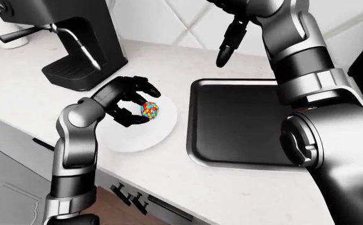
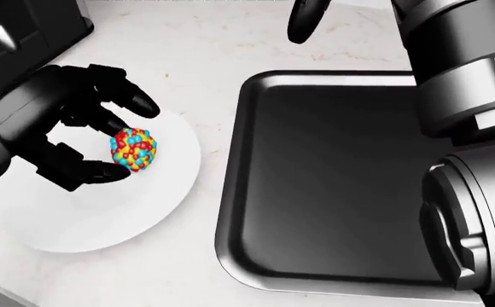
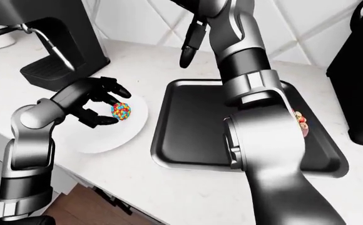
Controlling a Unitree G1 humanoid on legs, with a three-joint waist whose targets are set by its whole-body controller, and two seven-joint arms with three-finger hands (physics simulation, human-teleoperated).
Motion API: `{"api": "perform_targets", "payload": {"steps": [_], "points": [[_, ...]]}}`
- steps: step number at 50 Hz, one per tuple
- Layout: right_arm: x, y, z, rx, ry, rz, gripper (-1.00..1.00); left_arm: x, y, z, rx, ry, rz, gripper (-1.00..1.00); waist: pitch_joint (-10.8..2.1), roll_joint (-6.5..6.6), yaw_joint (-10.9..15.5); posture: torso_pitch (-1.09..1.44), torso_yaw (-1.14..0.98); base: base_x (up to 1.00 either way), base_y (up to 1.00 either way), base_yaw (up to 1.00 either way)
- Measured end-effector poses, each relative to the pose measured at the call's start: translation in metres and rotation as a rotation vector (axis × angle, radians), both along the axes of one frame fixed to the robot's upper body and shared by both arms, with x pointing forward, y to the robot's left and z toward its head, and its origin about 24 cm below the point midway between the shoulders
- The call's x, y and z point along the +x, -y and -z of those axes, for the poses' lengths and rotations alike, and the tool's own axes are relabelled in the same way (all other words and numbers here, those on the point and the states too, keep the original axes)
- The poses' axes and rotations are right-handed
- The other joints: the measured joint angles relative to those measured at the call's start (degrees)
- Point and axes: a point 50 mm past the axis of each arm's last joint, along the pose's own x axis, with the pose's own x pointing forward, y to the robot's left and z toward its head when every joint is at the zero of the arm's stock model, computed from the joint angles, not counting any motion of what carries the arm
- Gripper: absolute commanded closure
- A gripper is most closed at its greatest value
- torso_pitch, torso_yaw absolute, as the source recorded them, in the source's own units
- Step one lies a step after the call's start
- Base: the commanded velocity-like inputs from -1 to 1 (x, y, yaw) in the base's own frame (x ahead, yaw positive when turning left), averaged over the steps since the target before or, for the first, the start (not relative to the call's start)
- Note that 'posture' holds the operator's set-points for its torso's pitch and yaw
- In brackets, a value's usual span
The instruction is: Move the dessert items from the plate to the tray.
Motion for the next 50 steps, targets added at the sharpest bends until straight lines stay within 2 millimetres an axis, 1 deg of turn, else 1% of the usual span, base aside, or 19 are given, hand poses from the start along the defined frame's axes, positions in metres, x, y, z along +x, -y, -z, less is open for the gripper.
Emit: {"api": "perform_targets", "payload": {"steps": [16, 18, 19, 22, 23, 25, 26, 27, 32, 36, 42, 48, 50], "points": [[-0.001, 0.001, -0.001, 0.007, 0.004, 0.002, -1.0, -0.001, 0.002, 0.01, 0.015, -0.003, 0.002, 0.06, 0.04, -0.09, 0.06, 0.0, 0.42, 0.0, 0.0, 0.0], [-0.001, 0.001, -0.001, 0.007, 0.003, 0.003, -1.0, -0.001, 0.002, 0.009, 0.016, 0.0, 0.003, 0.09, 0.09, -0.13, 0.07, 0.0, 0.42, 0.0, 0.0, 0.0], [-0.001, 0.001, -0.001, 0.008, 0.003, 0.003, -1.0, -0.001, 0.002, 0.008, 0.018, 0.002, 0.004, 0.2, 0.11, -0.14, 0.07, 0.0, 0.42, 0.0, 0.0, 0.0], [-0.001, 0.001, -0.001, 0.008, 0.002, 0.002, -1.0, -0.001, 0.002, 0.004, 0.017, 0.011, 0.003, 0.23, 0.1, -0.15, 0.07, 0.0, 0.42, 0.0, 0.0, 0.0], [-0.001, 0.001, 0.0, 0.009, 0.002, 0.002, -1.0, -0.001, 0.002, 0.004, 0.017, 0.014, 0.003, 0.31, 0.08, -0.14, 0.07, 0.0, 0.42, 0.0, 0.0, 0.0], [-0.001, 0.002, 0.0, 0.01, 0.001, 0.004, -1.0, -0.001, 0.001, 0.003, 0.017, 0.017, 0.0, 0.34, 0.04, -0.11, 0.07, 0.0, 0.42, 0.0, 0.0, 0.0], [-0.001, 0.002, 0.001, 0.009, 0.0, 0.004, -1.0, -0.001, 0.001, 0.003, 0.019, 0.018, -0.002, 0.41, 0.02, -0.08, 0.06, 0.0, 0.42, 0.0, 0.0, 0.0], [-0.001, 0.003, 0.001, 0.01, 0.0, 0.006, -1.0, 0.0, 0.0, 0.003, 0.019, 0.019, -0.006, 0.44, 0.02, -0.06, 0.08, 0.0, 0.42, 0.0, 0.0, 0.0], [-0.002, 0.003, -0.003, 0.013, 0.002, 0.008, -1.0, 0.001, -0.002, 0.003, 0.026, 0.021, -0.017, 0.48, 0.07, 0.0, 0.06, 0.0, 0.42, 0.0, 0.0, 0.0], [-0.003, 0.001, -0.005, 0.011, 0.009, 0.004, -1.0, 0.003, -0.002, 0.003, 0.028, 0.021, -0.019, 0.47, 0.03, -0.03, 0.03, 0.0, 0.42, 0.0, 0.0, 0.0], [-0.003, 0.001, -0.006, 0.01, 0.009, 0.003, -1.0, 0.002, -0.004, -0.013, 0.021, 0.058, -0.023, 0.53, 0.16, -0.07, 0.01, 0.0, 0.42, 0.0, 0.0, 0.0], [-0.005, 0.003, -0.009, 0.014, 0.019, 0.008, -1.0, 0.003, -0.003, -0.012, 0.017, 0.051, -0.021, 0.55, 0.11, 0.03, 0.05, 0.0, 0.42, 0.0, 0.0, 0.0], [-0.005, 0.003, -0.009, 0.025, 0.019, 0.016, -1.0, 0.002, -0.003, -0.014, 0.015, 0.053, -0.021, 0.54, 0.22, -0.02, 0.03, 0.0, 0.42, 0.0, 0.0, 0.0]]}}
